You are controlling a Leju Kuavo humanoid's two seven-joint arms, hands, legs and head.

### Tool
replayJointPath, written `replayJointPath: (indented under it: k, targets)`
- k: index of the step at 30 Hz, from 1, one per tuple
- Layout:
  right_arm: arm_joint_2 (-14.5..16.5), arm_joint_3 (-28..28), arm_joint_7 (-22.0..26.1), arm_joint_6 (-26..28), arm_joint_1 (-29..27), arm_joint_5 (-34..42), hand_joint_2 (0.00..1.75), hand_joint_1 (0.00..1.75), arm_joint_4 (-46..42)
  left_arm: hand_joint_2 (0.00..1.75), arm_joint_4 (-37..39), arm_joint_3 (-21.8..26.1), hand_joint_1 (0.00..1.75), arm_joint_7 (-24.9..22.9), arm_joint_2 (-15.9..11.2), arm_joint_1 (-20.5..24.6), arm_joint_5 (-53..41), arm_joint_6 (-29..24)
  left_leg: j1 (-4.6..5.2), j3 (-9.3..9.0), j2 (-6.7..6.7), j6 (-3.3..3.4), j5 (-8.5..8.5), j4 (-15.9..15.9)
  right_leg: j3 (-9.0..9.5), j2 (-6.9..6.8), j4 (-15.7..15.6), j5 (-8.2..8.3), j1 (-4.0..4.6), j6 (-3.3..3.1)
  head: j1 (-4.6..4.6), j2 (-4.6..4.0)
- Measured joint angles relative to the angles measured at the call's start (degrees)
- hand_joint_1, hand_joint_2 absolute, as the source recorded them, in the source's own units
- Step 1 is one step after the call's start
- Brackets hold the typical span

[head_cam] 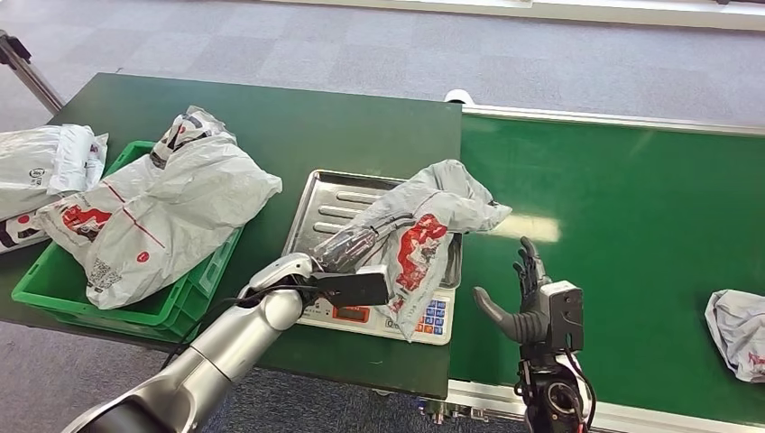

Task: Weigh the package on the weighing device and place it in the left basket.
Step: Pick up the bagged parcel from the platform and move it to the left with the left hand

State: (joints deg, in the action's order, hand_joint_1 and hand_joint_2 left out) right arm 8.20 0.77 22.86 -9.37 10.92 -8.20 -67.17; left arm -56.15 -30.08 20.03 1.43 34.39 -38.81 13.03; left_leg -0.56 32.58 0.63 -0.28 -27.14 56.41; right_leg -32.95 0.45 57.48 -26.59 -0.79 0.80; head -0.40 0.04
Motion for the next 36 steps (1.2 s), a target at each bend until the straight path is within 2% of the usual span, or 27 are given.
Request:
replayJointPath:
  k: [5,6,9,10,16,30,33,36]
  targets:
    - [-0.02,0.17,0.0,0.08,-0.26,0.0,1.75,0.0,0.0,1.75,3.65,-2.66,0.02,-0.01,-0.15,1.61,-0.11,0.01,0.0,0.0,0.01,0.0,0.0,0.0,0.01,-0.01,0.0,0.0,0.0,0.0,0.01,0.0]
    - [-0.02,0.2,-0.01,0.08,-0.29,0.0,1.75,0.0,0.0,1.75,4.06,-2.99,0.24,-0.01,-0.17,1.83,-0.12,0.01,0.0,0.0,0.01,0.0,0.0,0.0,0.01,-0.01,0.0,0.0,0.0,0.0,0.0,0.0]
    - [-0.02,0.27,-0.05,0.1,-0.32,0.05,1.75,0.0,0.0,1.75,5.33,-3.84,1.44,-0.01,-0.21,2.55,-0.19,0.24,0.0,0.0,0.0,0.0,0.0,0.0,0.02,-0.01,0.0,0.0,0.0,0.0,0.01,0.0]
    - [-0.02,0.29,-0.07,0.11,-0.34,0.1,1.75,0.0,0.0,1.75,5.87,-4.18,1.63,0.01,-0.24,2.86,-0.2,0.37,0.0,0.0,0.0,0.0,0.0,0.0,0.03,-0.01,0.0,0.0,0.0,0.0,0.01,0.0]
    - [-0.02,0.34,-0.27,0.27,-0.63,0.35,1.75,0.0,0.0,1.75,8.3,-5.73,1.74,0.98,-0.5,4.85,0.2,0.46,0.0,-0.03,0.01,0.01,0.01,0.0,0.09,-0.02,0.0,0.0,0.0,0.0,0.0,0.0]
    - [0.0,0.76,-0.96,0.41,-1.21,0.63,1.75,0.0,-1.07,1.75,9.38,-6.32,1.75,1.26,-0.58,6.19,0.43,-1.35,0.0,-0.07,0.01,0.0,0.0,0.0,0.09,0.0,0.0,0.0,0.0,0.0,0.01,0.0]
    - [0.0,0.9,-0.97,0.48,-1.46,0.64,1.75,0.0,-1.36,1.75,9.4,-6.35,1.75,2.03,-0.48,6.1,0.3,-4.66,0.0,-0.07,0.01,0.0,0.0,0.0,0.08,-0.01,0.0,0.0,0.0,0.0,0.01,0.0]
    - [0.06,1.05,-0.97,0.57,-2.33,0.68,1.75,0.0,-2.36,1.75,8.78,-5.95,1.75,3.73,-0.27,5.15,0.04,-12.01,0.0,-0.05,0.0,0.0,0.0,0.0,0.07,0.0,0.0,0.0,0.0,0.0,0.01,0.0]
